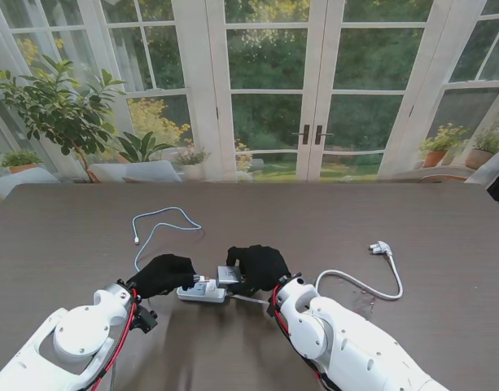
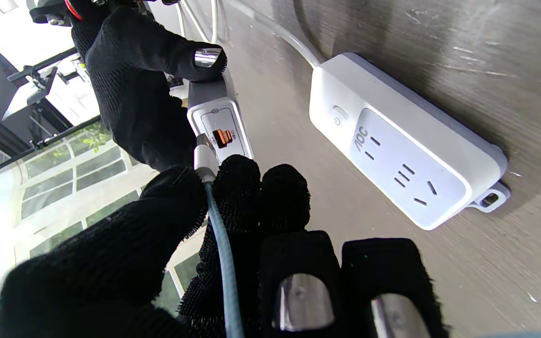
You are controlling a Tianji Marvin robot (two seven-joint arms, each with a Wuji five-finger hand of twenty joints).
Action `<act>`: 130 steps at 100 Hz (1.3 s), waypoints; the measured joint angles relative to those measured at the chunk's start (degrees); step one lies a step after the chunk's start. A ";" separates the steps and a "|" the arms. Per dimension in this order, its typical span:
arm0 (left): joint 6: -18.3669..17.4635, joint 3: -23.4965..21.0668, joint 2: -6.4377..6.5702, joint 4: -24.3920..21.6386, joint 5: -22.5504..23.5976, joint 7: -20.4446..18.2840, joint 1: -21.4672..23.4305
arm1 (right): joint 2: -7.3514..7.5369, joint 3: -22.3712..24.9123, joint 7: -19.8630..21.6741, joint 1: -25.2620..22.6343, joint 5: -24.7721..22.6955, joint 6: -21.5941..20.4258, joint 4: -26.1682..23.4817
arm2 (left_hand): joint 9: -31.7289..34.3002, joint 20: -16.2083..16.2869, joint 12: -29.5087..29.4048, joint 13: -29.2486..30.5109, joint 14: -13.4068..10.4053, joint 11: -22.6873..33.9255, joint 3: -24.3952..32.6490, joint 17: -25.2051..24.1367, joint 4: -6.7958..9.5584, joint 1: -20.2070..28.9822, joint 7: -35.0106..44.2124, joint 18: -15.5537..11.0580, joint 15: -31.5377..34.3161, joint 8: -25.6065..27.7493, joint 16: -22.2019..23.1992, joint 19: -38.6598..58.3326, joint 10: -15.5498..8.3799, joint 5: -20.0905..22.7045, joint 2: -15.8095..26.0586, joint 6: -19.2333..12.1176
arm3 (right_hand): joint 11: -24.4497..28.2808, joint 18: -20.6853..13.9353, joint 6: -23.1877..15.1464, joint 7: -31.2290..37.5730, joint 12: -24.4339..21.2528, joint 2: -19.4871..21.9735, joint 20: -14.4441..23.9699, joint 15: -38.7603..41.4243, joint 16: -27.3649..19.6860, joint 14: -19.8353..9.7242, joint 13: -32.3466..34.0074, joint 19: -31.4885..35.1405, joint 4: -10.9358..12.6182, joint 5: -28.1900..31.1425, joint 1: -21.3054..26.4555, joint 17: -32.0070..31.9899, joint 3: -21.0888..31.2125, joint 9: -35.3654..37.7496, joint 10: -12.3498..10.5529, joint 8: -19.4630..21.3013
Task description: Set up the charging station
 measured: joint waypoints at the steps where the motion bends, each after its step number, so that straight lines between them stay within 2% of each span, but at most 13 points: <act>1: 0.00 0.01 0.00 0.00 -0.02 0.00 -0.01 | -0.02 0.00 0.00 0.00 0.01 0.02 0.00 | 0.00 0.00 0.00 0.00 0.00 0.00 0.00 0.00 0.00 0.00 0.00 0.00 0.00 0.00 0.00 0.00 0.00 0.00 0.00 0.00 | 0.00 0.00 0.00 0.00 0.00 0.00 0.00 0.00 0.00 0.01 0.00 0.00 0.00 0.00 0.00 0.00 0.00 0.00 0.00 0.00; 88: -0.38 1.52 -0.55 2.52 -0.22 1.72 -1.41 | -1.45 -1.62 -2.29 0.77 1.35 -0.76 2.03 | 0.38 -0.70 0.00 0.09 0.08 -0.32 0.00 0.00 0.00 0.02 -0.03 0.02 0.00 0.00 -0.01 0.01 0.00 0.03 0.00 0.00 | 0.00 0.00 0.01 0.00 0.19 0.00 0.08 0.00 0.00 0.49 0.00 0.00 0.00 0.00 0.00 -0.46 0.00 0.00 0.03 0.08; 130: -0.58 1.76 -0.62 3.39 -0.17 1.96 -1.78 | -1.50 -1.62 -1.93 0.71 1.51 -1.34 1.96 | 0.40 -0.76 0.00 0.09 0.19 -0.38 0.00 0.00 0.01 0.02 -0.05 0.07 0.00 0.01 -0.41 0.01 0.00 0.04 0.00 0.00 | 0.00 0.01 0.02 0.00 0.21 0.00 0.40 0.00 0.00 0.49 0.00 0.00 0.00 0.00 0.01 -0.49 0.00 0.00 0.10 0.08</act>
